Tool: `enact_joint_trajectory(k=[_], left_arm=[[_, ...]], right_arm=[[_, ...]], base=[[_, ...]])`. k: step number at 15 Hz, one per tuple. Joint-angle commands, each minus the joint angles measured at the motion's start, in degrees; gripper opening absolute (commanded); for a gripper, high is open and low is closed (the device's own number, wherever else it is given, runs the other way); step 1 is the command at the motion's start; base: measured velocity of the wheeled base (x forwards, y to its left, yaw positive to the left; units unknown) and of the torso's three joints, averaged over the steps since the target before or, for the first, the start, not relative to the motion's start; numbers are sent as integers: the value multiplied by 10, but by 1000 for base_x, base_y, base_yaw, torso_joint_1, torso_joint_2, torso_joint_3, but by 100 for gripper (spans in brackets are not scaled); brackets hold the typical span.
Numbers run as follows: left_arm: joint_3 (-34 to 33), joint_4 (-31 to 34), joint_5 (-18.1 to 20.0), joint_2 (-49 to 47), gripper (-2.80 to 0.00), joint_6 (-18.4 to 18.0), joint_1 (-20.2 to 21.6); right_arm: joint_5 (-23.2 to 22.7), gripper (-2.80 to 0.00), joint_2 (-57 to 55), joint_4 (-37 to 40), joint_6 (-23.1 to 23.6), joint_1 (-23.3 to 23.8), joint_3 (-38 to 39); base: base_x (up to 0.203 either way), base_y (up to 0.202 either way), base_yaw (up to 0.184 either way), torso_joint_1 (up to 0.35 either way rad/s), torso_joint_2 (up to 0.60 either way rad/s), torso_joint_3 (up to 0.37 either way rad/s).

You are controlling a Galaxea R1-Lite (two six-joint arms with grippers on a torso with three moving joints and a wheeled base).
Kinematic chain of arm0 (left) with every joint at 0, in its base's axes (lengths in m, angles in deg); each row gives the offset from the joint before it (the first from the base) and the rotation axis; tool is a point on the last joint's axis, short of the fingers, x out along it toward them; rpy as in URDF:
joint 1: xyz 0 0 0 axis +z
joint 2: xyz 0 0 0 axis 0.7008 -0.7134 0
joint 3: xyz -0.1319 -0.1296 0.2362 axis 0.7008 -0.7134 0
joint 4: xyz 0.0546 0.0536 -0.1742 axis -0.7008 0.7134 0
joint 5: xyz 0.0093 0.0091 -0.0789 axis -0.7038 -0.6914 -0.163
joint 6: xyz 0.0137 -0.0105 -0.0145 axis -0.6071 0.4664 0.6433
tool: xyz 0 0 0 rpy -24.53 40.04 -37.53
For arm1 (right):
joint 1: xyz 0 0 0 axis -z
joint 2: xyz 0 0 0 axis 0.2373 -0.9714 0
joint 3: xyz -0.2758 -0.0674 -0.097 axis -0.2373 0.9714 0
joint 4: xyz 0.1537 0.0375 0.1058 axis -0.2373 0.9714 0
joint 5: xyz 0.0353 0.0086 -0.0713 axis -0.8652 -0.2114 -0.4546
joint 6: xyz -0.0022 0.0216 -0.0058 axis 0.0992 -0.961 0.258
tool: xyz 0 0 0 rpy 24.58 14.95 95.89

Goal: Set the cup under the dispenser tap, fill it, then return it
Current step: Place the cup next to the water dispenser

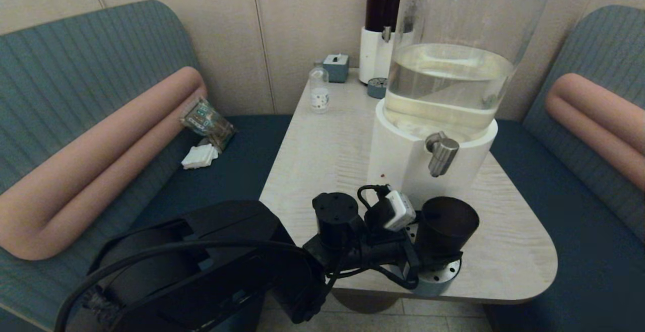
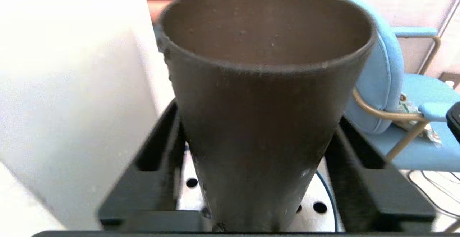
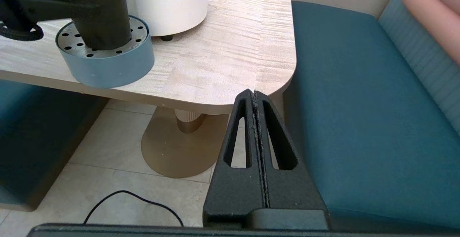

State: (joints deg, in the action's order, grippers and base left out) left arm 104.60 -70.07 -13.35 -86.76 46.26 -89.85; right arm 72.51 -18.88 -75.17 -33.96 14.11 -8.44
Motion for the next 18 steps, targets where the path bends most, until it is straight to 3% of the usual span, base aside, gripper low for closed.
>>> enact_joint_trajectory(k=[1, 6, 11, 15, 18], left_arm=[[3, -5, 2, 0, -280, 0, 0], [-26, -10, 2, 24, -280, 1, 1], [-138, -19, -12, 115, -280, 9, 19], [-228, -28, -11, 183, -280, 14, 99], [-241, -37, -8, 197, -280, 17, 177]], right_arm=[[0, -280, -1, -1, 0, 1, 6], [0, -280, -1, 0, 0, 0, 7], [0, -280, -1, -1, 0, 1, 6], [0, -280, -1, -1, 0, 0, 7], [0, -280, -1, -1, 0, 0, 6]], base=[[0, 0, 0, 0, 0, 0], [0, 0, 0, 0, 0, 0], [0, 0, 0, 0, 0, 0], [0, 0, 0, 0, 0, 0], [0, 0, 0, 0, 0, 0]])
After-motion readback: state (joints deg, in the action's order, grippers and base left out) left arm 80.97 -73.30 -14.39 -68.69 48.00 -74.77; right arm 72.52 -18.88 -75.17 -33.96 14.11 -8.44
